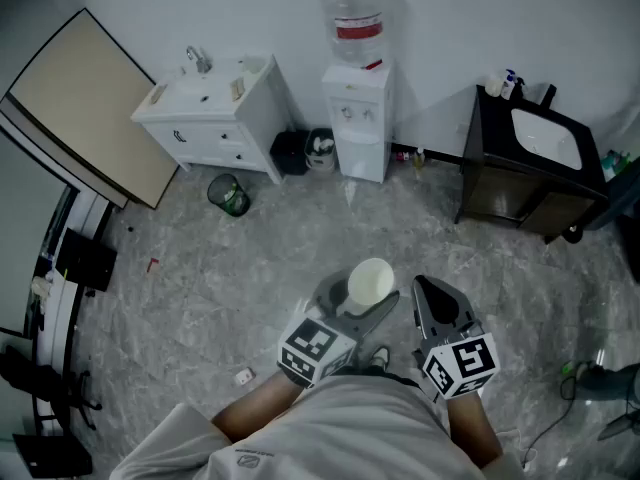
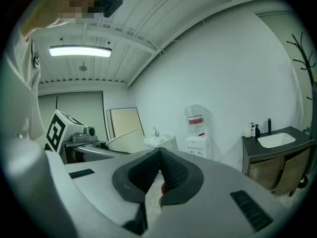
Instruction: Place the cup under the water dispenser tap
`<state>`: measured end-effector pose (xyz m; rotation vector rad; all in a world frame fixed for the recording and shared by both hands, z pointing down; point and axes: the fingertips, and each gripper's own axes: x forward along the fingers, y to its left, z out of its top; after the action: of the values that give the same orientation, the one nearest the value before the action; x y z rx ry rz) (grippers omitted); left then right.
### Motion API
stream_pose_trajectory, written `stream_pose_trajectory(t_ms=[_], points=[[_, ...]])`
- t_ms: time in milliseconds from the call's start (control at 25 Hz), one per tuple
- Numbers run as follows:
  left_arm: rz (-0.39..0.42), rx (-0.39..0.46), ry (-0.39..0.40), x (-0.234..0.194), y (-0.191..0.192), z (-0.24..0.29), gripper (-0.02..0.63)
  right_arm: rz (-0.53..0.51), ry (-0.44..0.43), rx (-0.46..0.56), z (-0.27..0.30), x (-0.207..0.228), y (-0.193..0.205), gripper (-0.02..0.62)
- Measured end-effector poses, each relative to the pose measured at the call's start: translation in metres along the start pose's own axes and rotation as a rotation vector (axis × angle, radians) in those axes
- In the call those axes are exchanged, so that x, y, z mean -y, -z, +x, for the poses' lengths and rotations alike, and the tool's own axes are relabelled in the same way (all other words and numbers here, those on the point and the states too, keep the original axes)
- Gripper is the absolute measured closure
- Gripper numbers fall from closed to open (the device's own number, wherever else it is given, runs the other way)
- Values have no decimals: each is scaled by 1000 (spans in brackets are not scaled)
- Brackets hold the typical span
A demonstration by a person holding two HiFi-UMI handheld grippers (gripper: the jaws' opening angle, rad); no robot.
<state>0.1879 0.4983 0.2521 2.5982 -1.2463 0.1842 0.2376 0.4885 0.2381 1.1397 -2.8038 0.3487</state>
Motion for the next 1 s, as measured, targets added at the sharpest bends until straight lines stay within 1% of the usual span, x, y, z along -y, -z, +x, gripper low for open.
stream_pose_trajectory(t_ms=[120,400,520,720,840,1000], points=[[13,3,16,-1,0,5,341,-2,9,12,2,4,0,581],[37,-36,15,-2,4,12,341,0,4,10,4,10,1,581],[46,-62,3,-6,11,16,341,10,1,10,6,14,2,581],[57,-82,-18,-12,21,25,341,56,-43,18,9,20,11,581],[43,-106,-41,-20,30,30,341,63,-50,18,14,26,14,581],[42,-116,-58,-37,27,38,341,57,-64,21,31,33,7,581]])
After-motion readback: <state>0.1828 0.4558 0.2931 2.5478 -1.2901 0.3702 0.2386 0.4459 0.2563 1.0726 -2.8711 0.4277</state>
